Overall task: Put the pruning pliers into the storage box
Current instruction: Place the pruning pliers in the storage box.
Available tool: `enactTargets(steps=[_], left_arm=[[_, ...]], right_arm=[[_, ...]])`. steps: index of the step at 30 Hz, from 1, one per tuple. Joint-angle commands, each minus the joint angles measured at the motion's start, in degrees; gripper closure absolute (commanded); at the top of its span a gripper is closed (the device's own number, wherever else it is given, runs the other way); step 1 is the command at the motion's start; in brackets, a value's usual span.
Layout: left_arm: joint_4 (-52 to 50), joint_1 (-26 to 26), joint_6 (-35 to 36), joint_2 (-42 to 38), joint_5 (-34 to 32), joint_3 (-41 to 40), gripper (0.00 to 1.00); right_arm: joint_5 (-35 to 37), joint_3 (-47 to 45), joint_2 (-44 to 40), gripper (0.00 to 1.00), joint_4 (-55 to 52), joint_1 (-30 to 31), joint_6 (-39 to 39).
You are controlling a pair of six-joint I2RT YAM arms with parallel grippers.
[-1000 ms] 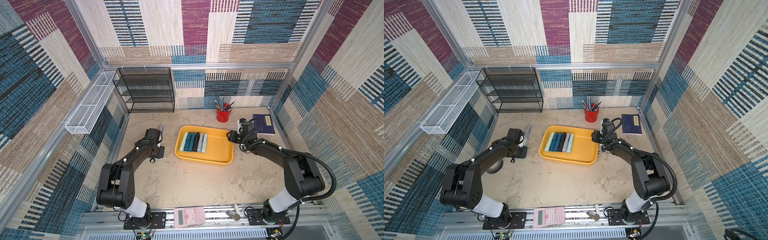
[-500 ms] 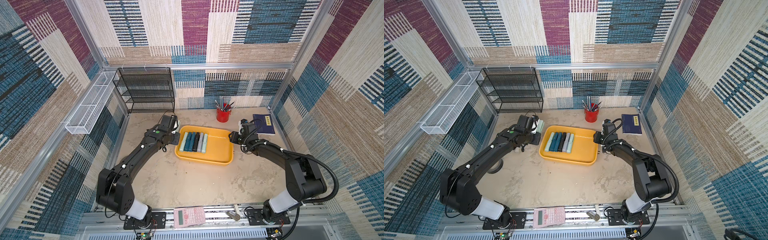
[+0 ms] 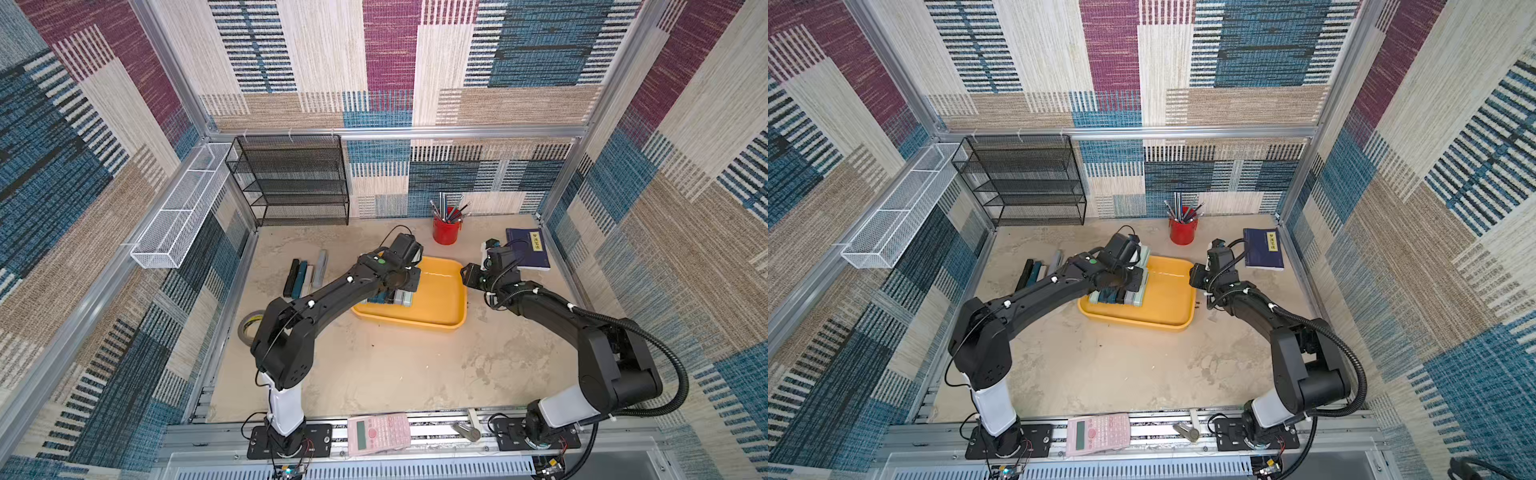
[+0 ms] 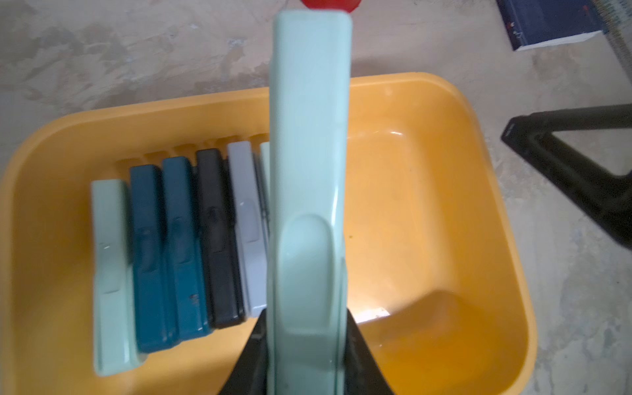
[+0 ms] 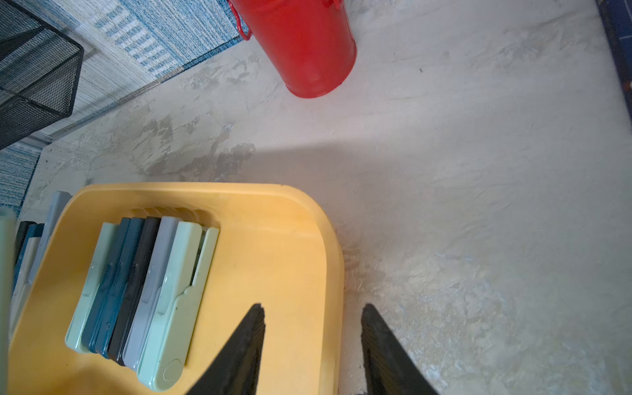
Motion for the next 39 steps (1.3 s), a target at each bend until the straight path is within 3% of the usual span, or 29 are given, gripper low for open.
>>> enactTargets(steps=[1,15,39], left_arm=[[-0.71,-2.00,-5.77,3.13,-1.23,4.01,1.00],[-4.01,-3.57,-9.34,14.44,-3.66,12.20,1.00],[-9.24,-3.92,-4.88,24.06,-8.39,20.29,1.00]], right_arm=[[0.40,-0.30,-0.27,0.52,1.28,0.00,1.14],[0.74,-2.93,-2.59,0.52,2.32,-0.64,1.84],[-0.11,-3.61,-1.09,0.51,2.98,-0.73,3.00]])
